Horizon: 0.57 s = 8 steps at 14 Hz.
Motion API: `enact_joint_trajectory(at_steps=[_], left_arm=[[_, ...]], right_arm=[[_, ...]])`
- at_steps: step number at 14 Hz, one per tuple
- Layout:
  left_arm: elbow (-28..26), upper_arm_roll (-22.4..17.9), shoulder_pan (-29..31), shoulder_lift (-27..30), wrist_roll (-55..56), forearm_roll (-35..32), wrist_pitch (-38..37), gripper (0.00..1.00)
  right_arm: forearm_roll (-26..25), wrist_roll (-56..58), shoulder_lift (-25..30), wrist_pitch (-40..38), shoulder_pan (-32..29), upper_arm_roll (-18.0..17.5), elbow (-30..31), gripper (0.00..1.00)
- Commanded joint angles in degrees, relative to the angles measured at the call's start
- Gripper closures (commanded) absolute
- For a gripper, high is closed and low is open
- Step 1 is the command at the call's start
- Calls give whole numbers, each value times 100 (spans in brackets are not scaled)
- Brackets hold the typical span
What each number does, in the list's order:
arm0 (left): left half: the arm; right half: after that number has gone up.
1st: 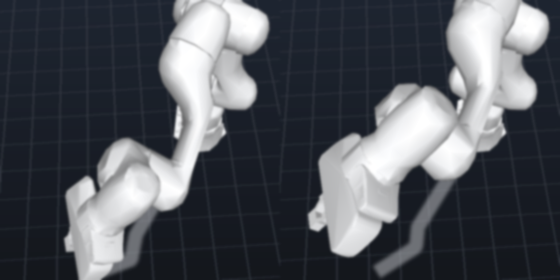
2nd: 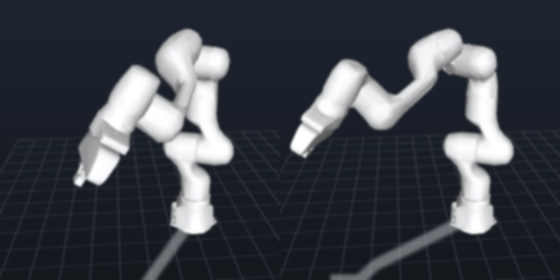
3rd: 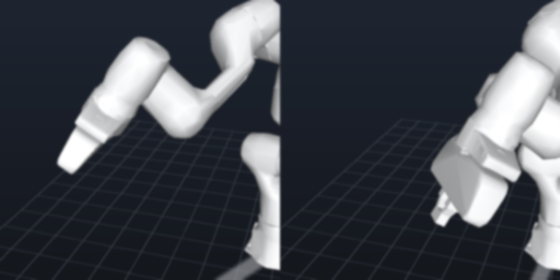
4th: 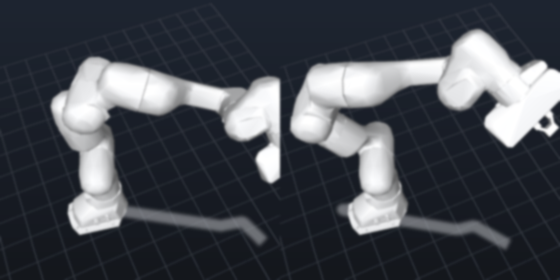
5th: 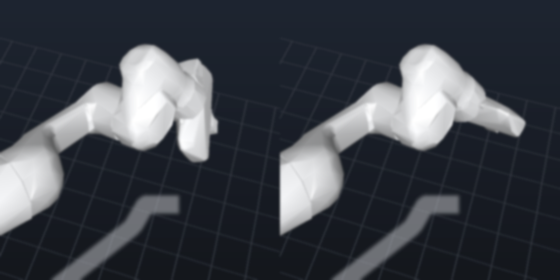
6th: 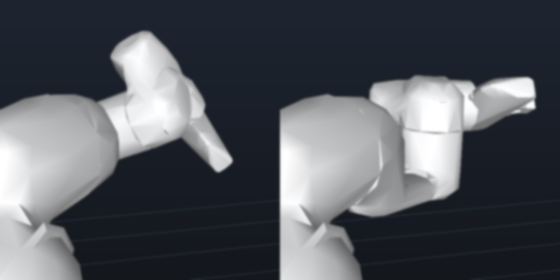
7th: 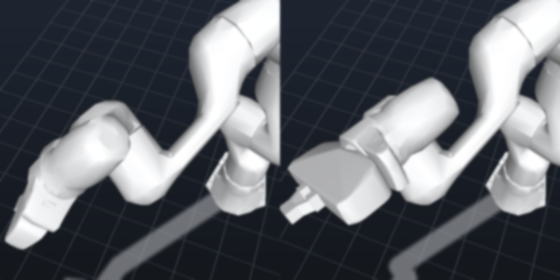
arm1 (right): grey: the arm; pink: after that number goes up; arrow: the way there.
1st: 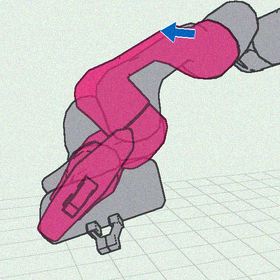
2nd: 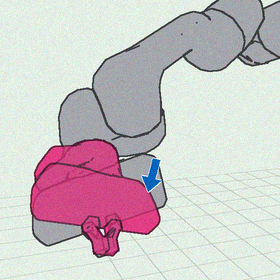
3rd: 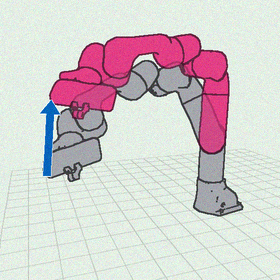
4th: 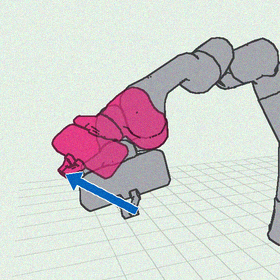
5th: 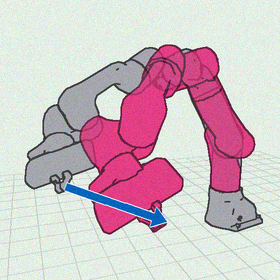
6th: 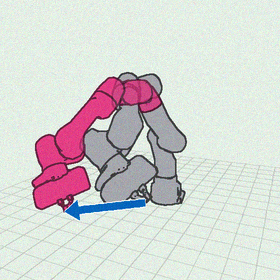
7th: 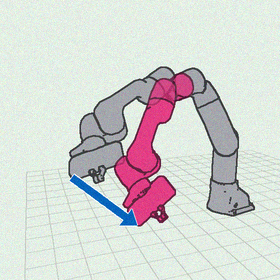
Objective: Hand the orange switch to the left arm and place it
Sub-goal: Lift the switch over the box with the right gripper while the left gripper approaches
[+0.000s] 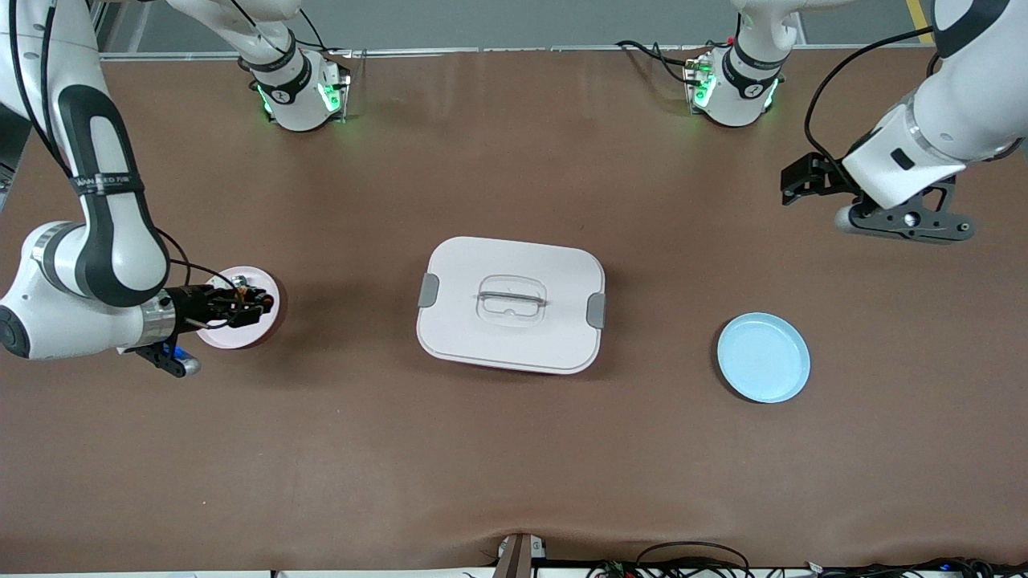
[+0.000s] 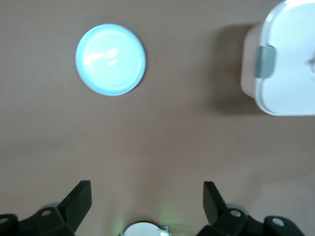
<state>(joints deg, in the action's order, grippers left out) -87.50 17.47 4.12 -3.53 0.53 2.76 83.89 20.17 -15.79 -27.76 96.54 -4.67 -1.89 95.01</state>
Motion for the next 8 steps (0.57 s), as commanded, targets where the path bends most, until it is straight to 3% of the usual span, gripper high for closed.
enact_joint_trajectory(at_steps=[1,5,8], left_arm=[[-39,46,167,45,-938,477,223,0],[-162,55,185,-25,-950,1514,733,0],[-154,64,133,-280,-958,2674,1215,0]], right_arm=[[390,-791,271,-101,360,13,26,100],[953,-2004,306,-153,932,13,-333,100],[1382,-2699,306,-136,1301,13,-597,100]])
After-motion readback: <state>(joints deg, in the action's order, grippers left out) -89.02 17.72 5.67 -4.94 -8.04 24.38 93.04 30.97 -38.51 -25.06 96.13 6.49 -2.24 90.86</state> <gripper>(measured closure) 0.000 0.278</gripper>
